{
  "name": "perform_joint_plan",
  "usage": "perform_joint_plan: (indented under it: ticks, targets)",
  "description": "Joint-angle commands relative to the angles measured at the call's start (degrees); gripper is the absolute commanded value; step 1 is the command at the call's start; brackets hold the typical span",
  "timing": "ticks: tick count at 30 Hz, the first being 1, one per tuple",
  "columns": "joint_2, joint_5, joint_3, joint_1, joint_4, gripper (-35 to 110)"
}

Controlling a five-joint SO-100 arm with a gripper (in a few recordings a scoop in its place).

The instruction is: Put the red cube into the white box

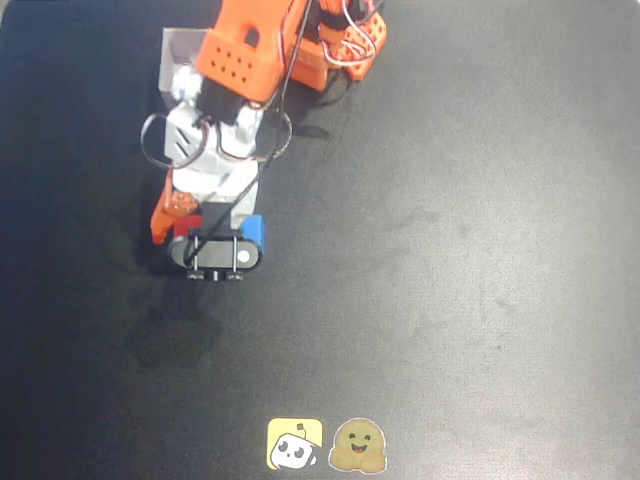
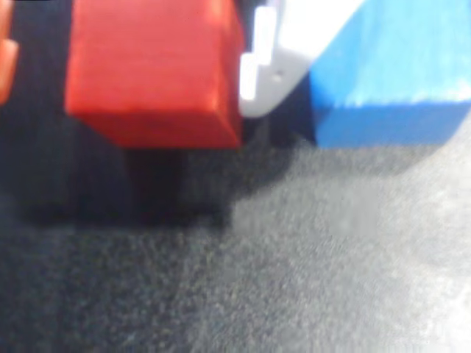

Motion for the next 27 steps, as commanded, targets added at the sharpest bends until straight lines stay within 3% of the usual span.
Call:
perform_joint_plan:
  ticks: [1,6,16,27]
  targets:
    - [-0.8,-1.1,0.5,-0.1,-2.7,24]
    - [-2.6,-1.6,1.4,0.2,-5.0,22]
    - [-2.5,-1.0,2.7,1.9,-5.8,0]
    - [2.5,-1.4,1.8,2.5,-1.8,0]
